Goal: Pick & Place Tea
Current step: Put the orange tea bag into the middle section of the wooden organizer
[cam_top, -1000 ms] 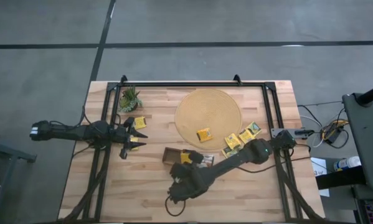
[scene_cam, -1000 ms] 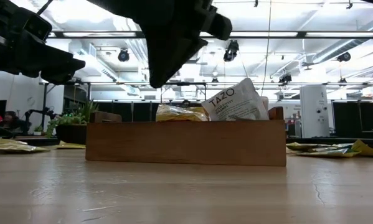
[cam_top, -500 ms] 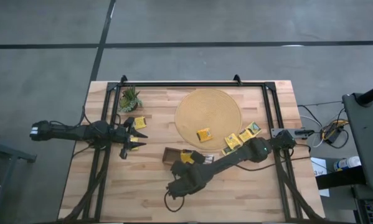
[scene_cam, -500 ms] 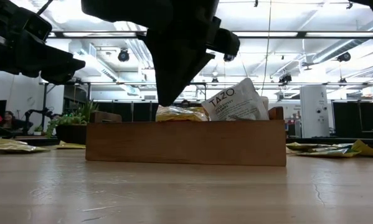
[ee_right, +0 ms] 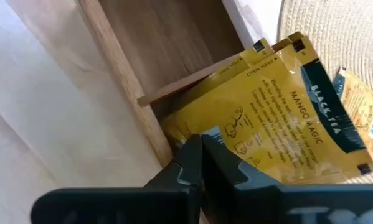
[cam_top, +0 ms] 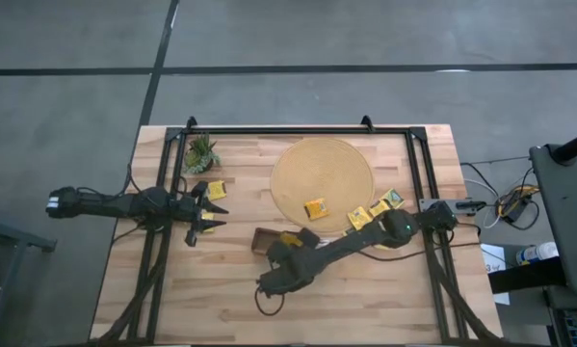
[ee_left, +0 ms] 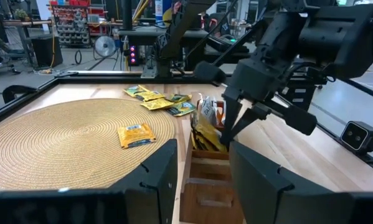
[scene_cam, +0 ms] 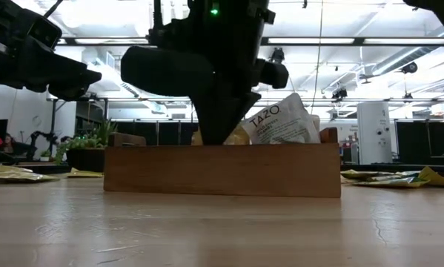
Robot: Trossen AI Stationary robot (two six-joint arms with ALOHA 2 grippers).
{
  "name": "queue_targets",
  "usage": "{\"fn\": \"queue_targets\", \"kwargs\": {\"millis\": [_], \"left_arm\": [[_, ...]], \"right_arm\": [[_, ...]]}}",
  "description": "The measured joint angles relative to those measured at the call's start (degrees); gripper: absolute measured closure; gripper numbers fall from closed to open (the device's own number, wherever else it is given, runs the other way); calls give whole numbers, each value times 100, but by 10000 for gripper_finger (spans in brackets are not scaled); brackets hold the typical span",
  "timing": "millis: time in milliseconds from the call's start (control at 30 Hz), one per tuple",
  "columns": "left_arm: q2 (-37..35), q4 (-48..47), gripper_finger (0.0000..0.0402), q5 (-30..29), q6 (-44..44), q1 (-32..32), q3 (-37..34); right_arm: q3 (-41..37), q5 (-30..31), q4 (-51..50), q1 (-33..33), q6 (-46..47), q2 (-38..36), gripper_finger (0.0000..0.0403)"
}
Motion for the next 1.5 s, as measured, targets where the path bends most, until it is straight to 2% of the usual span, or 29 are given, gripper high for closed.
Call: {"fn": "queue_targets", "kwargs": {"millis": [333, 500, 667, 967, 1133, 1333, 1500], "left_arm": [[2, -1, 262, -1, -2, 0, 0], [0, -2, 262, -2, -2, 0, -2], [1, -2, 262, -1, -2, 0, -1], [2, -2, 262, -2, -2, 0, 0], [0, -2, 262, -2, -2, 2, 0], [2, -2, 262, -1, -2, 1, 0], [0, -2, 262, -2, -2, 2, 0]], "right_arm": [[-16, -614, 423, -20, -136, -13, 395], [143, -642, 424, 15, -265, -13, 394], [241, -209, 414, 120, -316, -132, 394], [250, 1244, 352, 267, -323, -337, 394], [239, 1094, 243, 267, -429, -298, 394], [233, 1662, -564, 267, 462, -291, 394], [51, 1530, -616, 257, 640, -291, 394]]}}
